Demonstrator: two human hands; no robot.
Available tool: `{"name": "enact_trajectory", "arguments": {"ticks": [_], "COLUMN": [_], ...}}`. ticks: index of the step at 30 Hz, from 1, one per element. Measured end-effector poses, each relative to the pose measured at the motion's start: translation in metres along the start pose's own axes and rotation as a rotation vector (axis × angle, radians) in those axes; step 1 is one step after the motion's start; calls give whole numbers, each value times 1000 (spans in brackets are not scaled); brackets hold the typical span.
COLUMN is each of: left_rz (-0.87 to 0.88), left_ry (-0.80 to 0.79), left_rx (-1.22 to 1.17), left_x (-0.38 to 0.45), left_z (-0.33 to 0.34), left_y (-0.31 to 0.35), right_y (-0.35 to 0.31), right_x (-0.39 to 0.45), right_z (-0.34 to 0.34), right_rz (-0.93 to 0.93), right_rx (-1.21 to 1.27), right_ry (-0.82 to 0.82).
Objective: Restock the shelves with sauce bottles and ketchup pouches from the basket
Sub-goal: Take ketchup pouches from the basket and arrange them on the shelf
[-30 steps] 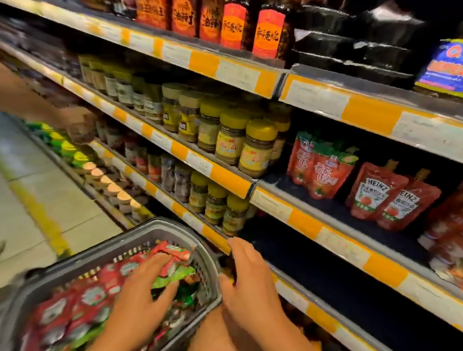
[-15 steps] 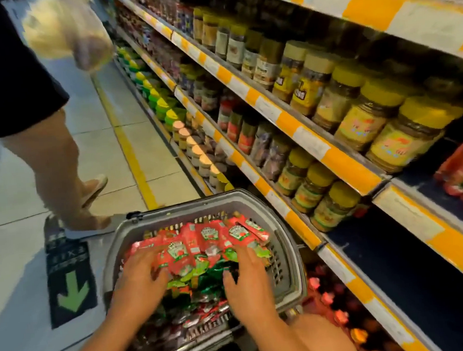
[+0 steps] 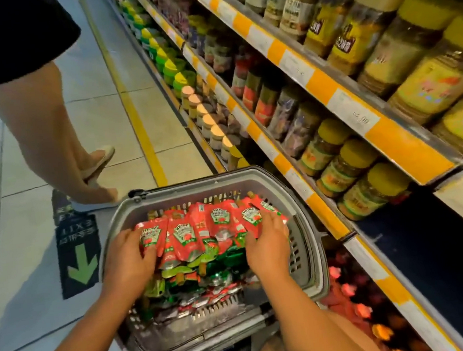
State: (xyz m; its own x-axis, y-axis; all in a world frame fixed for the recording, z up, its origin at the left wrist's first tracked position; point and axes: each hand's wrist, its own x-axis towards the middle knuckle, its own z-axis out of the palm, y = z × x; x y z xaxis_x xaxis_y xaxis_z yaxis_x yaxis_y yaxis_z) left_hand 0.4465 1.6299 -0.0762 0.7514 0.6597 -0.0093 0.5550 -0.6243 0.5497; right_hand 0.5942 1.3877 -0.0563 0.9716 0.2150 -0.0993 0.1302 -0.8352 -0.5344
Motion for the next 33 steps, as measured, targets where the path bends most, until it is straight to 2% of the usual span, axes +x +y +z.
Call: {"name": "enact_trajectory", "arguments": {"ticks": [4, 8, 14, 24, 27, 33], "left_rz": [28, 35, 60, -4, -21, 97], "left_ry": [24, -30, -102, -221, -217, -126], "left_rx": [110, 155, 261, 347, 300, 225], "left_x": [-2, -4, -9, -2, 0, -3], "left_z": [13, 24, 28, 30, 26, 21], "left_y": [-3, -3, 2, 12, 16, 18], "right_y": [5, 7, 4, 4, 4, 4], "right_x": [11, 14, 13, 10, 10, 8], "right_z": [8, 12, 13, 10, 9, 4], "right_rz": [36, 25, 45, 80, 139, 144], "right_rx": [-131, -184, -108, 15, 104, 201], "right_ry": [-67, -79, -52, -58, -80, -117]}}
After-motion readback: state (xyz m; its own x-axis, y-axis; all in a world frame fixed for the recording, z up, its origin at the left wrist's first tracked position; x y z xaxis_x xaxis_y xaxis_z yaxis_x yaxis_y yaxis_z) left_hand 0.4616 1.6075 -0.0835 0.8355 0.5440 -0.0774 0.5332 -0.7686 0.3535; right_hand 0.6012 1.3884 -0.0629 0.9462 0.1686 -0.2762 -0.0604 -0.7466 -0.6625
